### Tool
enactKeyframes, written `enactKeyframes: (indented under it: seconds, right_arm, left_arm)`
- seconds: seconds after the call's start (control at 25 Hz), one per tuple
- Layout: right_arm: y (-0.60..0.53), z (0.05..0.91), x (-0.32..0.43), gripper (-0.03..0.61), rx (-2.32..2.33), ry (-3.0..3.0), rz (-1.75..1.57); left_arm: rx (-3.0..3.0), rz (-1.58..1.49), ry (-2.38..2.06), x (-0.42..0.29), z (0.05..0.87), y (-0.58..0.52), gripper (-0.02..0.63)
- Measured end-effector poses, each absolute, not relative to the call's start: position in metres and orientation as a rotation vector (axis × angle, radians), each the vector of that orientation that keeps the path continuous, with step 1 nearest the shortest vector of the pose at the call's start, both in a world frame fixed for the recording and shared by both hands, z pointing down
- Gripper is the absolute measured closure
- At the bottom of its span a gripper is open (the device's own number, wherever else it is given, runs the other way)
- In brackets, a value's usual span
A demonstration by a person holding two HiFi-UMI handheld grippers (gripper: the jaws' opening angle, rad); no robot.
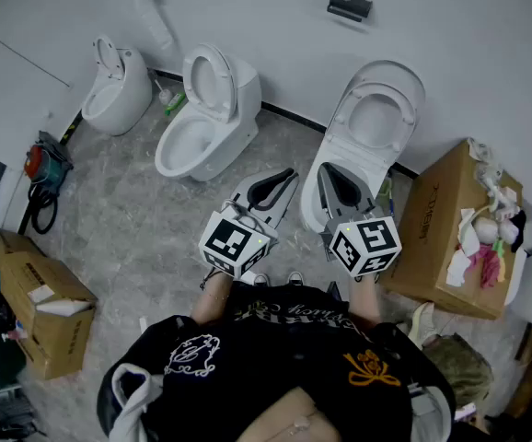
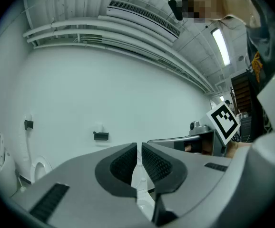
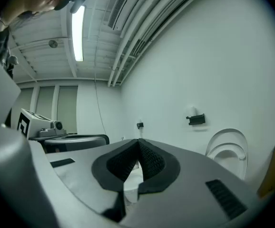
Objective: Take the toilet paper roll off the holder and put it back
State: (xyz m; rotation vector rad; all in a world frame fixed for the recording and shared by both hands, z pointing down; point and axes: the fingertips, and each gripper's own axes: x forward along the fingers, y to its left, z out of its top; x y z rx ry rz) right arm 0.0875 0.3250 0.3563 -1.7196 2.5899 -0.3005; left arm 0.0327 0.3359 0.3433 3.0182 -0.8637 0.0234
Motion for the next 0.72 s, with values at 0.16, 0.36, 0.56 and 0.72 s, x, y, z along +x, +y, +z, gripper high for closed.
enactKeyframes:
  seconds: [0.16, 0.36, 0.56, 0.72]
  right_arm:
    - [0.319, 0.356, 0.096, 0.568, -1.710, 2.550, -0.309]
    - [0.314, 0.353, 0.102, 0.568, -1.675, 2.500, -0.333]
    - [0.309, 0.356, 0.105, 0.568, -1.694, 2.499, -0.340]
    - [0.308, 0.360, 0.107, 0.568, -1.700, 2.504, -0.340]
  left_arm:
    - [3.019, 0.026, -0.862, 0.039, 0.345, 0.331, 0.575]
    - [3.022, 0.029, -0.857, 0.044, 0.344, 0.327, 0.575]
    - [3.018, 0.036, -0.851, 0.046, 0.346, 0.321, 0.575]
    - [3.015, 0.038, -0.847, 0.049, 0.348, 0.319, 0.575]
